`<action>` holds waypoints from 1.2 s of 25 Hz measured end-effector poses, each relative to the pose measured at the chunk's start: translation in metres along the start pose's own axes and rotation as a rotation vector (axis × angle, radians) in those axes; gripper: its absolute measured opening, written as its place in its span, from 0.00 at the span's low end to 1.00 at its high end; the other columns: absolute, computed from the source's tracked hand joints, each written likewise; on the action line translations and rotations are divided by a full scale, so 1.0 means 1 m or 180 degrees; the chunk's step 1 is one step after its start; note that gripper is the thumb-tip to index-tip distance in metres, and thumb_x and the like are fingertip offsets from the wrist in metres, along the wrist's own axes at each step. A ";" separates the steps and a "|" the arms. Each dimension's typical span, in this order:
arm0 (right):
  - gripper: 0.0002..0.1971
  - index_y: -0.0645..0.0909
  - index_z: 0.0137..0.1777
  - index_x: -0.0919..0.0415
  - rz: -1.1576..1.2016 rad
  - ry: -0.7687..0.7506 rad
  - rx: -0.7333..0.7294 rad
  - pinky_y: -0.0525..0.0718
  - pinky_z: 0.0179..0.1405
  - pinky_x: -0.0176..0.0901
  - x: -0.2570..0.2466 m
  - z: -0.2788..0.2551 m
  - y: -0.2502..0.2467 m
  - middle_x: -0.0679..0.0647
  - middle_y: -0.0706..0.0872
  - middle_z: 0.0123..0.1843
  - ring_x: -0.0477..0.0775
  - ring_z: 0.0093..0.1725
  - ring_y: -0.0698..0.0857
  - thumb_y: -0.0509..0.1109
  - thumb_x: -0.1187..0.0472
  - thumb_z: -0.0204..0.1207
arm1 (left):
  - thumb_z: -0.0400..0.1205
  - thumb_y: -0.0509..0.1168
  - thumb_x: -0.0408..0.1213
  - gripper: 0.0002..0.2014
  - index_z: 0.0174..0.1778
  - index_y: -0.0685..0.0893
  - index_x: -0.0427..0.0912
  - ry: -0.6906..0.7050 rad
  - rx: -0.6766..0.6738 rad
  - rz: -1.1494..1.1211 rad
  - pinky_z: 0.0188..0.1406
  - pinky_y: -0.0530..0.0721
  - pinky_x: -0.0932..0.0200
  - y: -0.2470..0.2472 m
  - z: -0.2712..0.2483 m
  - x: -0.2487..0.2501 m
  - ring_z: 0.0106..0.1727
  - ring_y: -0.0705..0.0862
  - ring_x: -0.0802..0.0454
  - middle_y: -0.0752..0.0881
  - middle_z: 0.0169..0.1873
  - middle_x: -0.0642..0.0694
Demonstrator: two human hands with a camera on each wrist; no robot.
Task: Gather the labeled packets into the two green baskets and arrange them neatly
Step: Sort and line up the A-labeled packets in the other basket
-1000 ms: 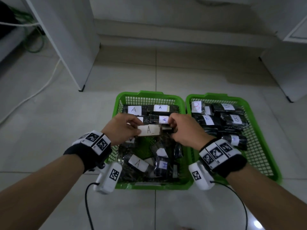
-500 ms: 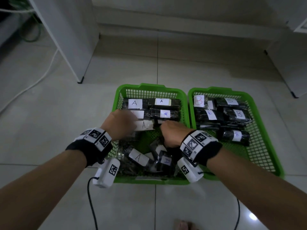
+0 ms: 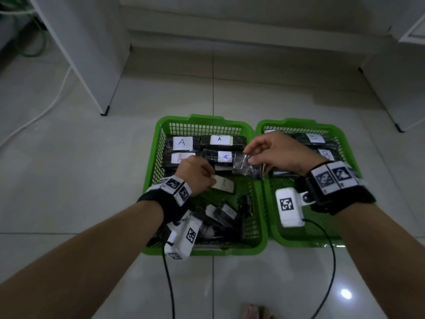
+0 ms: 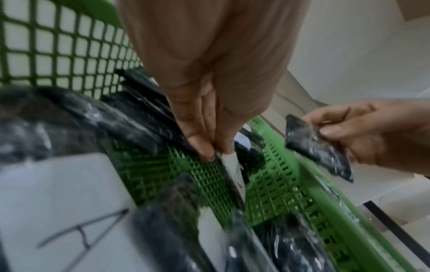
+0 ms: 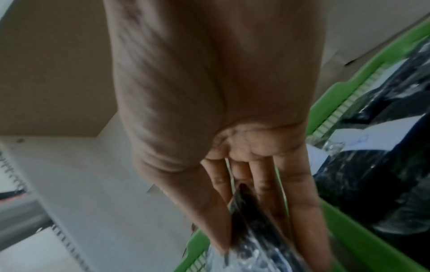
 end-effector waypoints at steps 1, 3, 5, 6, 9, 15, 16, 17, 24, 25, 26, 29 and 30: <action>0.11 0.88 0.56 0.62 0.0192 0.0061 0.0121 0.91 0.34 0.46 0.007 -0.001 -0.007 0.62 0.91 0.46 0.55 0.41 0.90 0.79 0.71 0.75 | 0.72 0.80 0.35 0.08 0.45 0.91 0.41 0.0034 0.0010 0.0017 0.45 0.92 0.51 0.006 0.002 0.003 0.41 0.92 0.51 0.92 0.39 0.46; 0.11 0.88 0.56 0.63 0.0406 0.0152 0.0224 0.93 0.36 0.51 0.021 -0.002 -0.011 0.62 0.90 0.44 0.57 0.41 0.91 0.79 0.71 0.75 | 0.73 0.78 0.38 0.09 0.47 0.92 0.41 0.0092 0.0065 0.0263 0.49 0.91 0.53 0.010 0.006 0.011 0.46 0.91 0.50 0.92 0.42 0.45; 0.12 0.88 0.57 0.62 0.0461 0.0205 0.0247 0.94 0.41 0.55 0.031 -0.005 -0.008 0.61 0.91 0.46 0.56 0.42 0.92 0.79 0.71 0.75 | 0.75 0.75 0.43 0.13 0.52 0.91 0.41 0.0085 0.0052 0.0827 0.53 0.89 0.54 0.011 0.008 0.014 0.52 0.89 0.48 0.91 0.49 0.45; 0.12 0.88 0.57 0.62 0.0484 0.0216 0.0250 0.94 0.42 0.56 0.035 -0.005 -0.006 0.60 0.91 0.46 0.55 0.42 0.92 0.79 0.70 0.75 | 0.76 0.74 0.45 0.15 0.54 0.90 0.40 0.0079 0.0009 0.1091 0.54 0.88 0.54 0.012 0.009 0.015 0.55 0.87 0.47 0.90 0.51 0.44; 0.11 0.87 0.57 0.62 0.0560 0.0221 0.0249 0.94 0.41 0.51 0.040 -0.006 -0.003 0.56 0.91 0.44 0.50 0.40 0.92 0.78 0.70 0.76 | 0.79 0.68 0.43 0.13 0.54 0.87 0.39 0.0389 -0.0121 0.1877 0.49 0.88 0.53 0.018 0.004 0.029 0.53 0.87 0.43 0.88 0.52 0.42; 0.10 0.87 0.58 0.61 0.0681 0.0359 0.0270 0.92 0.40 0.41 0.041 -0.008 -0.001 0.56 0.92 0.48 0.50 0.44 0.93 0.76 0.69 0.78 | 0.83 0.57 0.32 0.16 0.61 0.84 0.32 0.1262 -0.1391 0.2545 0.56 0.85 0.45 0.073 -0.001 0.034 0.60 0.84 0.38 0.81 0.64 0.35; 0.09 0.87 0.58 0.61 0.0706 0.0374 0.0268 0.91 0.40 0.41 0.042 -0.009 0.000 0.56 0.92 0.48 0.50 0.44 0.93 0.75 0.69 0.79 | 0.83 0.57 0.31 0.16 0.64 0.82 0.31 0.1256 -0.1456 0.2660 0.56 0.85 0.44 0.075 0.000 0.032 0.60 0.84 0.37 0.79 0.67 0.34; 0.09 0.86 0.58 0.61 0.0725 0.0390 0.0272 0.91 0.41 0.40 0.043 -0.010 0.000 0.56 0.92 0.49 0.50 0.45 0.93 0.75 0.68 0.79 | 0.83 0.57 0.29 0.19 0.69 0.79 0.32 0.1339 -0.1537 0.2811 0.57 0.85 0.43 0.078 -0.002 0.033 0.61 0.82 0.36 0.76 0.71 0.34; 0.08 0.86 0.59 0.62 0.0601 0.0440 0.0396 0.91 0.40 0.39 0.038 -0.011 0.002 0.56 0.91 0.52 0.53 0.49 0.91 0.73 0.66 0.81 | 0.79 0.59 0.35 0.21 0.69 0.78 0.47 0.1715 -0.0614 0.2878 0.61 0.85 0.47 0.033 -0.011 0.056 0.68 0.78 0.44 0.75 0.70 0.45; 0.08 0.85 0.60 0.62 0.0544 0.0424 0.0404 0.90 0.38 0.37 0.037 -0.010 0.003 0.56 0.91 0.52 0.53 0.50 0.91 0.73 0.66 0.82 | 0.78 0.61 0.36 0.19 0.66 0.80 0.46 0.1442 -0.0152 0.3122 0.62 0.84 0.44 0.006 -0.011 0.061 0.69 0.77 0.42 0.75 0.70 0.43; 0.08 0.85 0.60 0.62 0.0503 0.0411 0.0409 0.89 0.36 0.35 0.037 -0.011 0.003 0.56 0.90 0.53 0.52 0.49 0.91 0.73 0.65 0.82 | 0.78 0.63 0.38 0.19 0.66 0.80 0.45 0.0949 0.0151 0.3402 0.64 0.82 0.39 -0.023 -0.009 0.058 0.71 0.74 0.37 0.72 0.71 0.39; 0.09 0.85 0.61 0.61 0.0527 0.0399 0.0512 0.86 0.30 0.31 0.037 -0.013 0.003 0.57 0.90 0.53 0.48 0.46 0.89 0.73 0.65 0.82 | 0.80 0.61 0.37 0.18 0.66 0.79 0.39 -0.0405 -0.0051 0.3517 0.57 0.83 0.44 -0.075 -0.013 0.024 0.62 0.82 0.33 0.70 0.69 0.32; 0.09 0.86 0.60 0.61 0.0581 0.0395 0.0581 0.84 0.28 0.30 0.037 -0.013 0.003 0.57 0.90 0.52 0.48 0.45 0.88 0.73 0.65 0.82 | 0.81 0.60 0.37 0.18 0.65 0.80 0.36 -0.0463 -0.0128 0.3369 0.52 0.83 0.47 -0.079 -0.011 0.017 0.56 0.85 0.34 0.71 0.67 0.32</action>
Point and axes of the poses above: each hand's wrist, its own z-axis towards the middle knuckle, its own y-axis out of the palm, x = y × z, the point moved 8 cm from there along z, towards the middle knuckle
